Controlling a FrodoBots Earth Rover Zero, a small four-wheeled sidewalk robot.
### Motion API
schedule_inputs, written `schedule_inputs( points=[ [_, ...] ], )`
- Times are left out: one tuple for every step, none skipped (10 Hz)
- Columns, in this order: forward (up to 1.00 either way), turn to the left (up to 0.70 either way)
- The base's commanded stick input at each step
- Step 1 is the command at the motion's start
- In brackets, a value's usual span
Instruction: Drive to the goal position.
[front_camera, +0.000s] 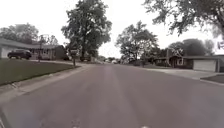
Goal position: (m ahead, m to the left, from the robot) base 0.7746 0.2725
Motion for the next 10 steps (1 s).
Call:
schedule_inputs(
  points=[
    [0.7, 0.0],
    [0.7, 0.0],
    [0.7, 0.0],
    [0.7, 0.0],
    [0.7, 0.0],
    [0.7, 0.0],
    [0.7, 0.0],
    [0.7, 0.0],
    [0.7, 0.0],
    [0.7, 0.0]
  ],
)
